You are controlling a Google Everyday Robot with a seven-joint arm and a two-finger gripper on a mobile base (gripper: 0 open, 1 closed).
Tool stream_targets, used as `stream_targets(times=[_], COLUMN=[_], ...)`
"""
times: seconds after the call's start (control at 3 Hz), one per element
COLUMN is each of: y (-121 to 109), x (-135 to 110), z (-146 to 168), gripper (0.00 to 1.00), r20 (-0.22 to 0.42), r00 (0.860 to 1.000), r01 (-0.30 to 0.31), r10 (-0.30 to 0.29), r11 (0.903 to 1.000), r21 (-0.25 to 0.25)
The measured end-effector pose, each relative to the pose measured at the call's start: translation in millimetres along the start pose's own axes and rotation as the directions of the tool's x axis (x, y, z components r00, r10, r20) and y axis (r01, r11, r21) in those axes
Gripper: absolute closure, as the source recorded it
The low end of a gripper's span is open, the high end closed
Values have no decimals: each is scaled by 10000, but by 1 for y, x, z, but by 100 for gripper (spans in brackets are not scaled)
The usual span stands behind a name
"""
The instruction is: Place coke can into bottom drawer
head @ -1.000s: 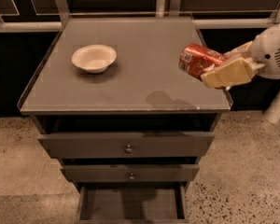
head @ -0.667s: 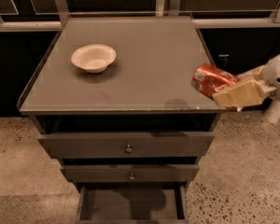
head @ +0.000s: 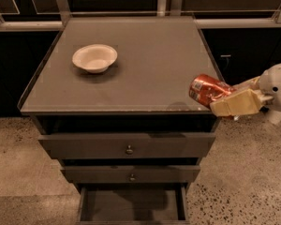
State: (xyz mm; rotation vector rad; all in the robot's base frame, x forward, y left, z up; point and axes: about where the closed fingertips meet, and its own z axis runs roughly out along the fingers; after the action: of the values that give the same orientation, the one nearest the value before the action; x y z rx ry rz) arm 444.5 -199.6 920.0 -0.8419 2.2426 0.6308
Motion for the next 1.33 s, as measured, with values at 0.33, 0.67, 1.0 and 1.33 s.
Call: stream_targets(times=[0.33,0.67,1.0,1.33], y=[3,17,22,24], x=[45,96,155,205], z=[15,29,63,106], gripper=[100,100,100,100], r20=[-591,-773,-100,548], r00=[9888,9712,9499,9209], r01=[-1404,-2281,-3122,-3864], r10=[1374,2255,3123,3859], r11=[9888,9733,9499,9223], r21=[-504,-266,112,-9])
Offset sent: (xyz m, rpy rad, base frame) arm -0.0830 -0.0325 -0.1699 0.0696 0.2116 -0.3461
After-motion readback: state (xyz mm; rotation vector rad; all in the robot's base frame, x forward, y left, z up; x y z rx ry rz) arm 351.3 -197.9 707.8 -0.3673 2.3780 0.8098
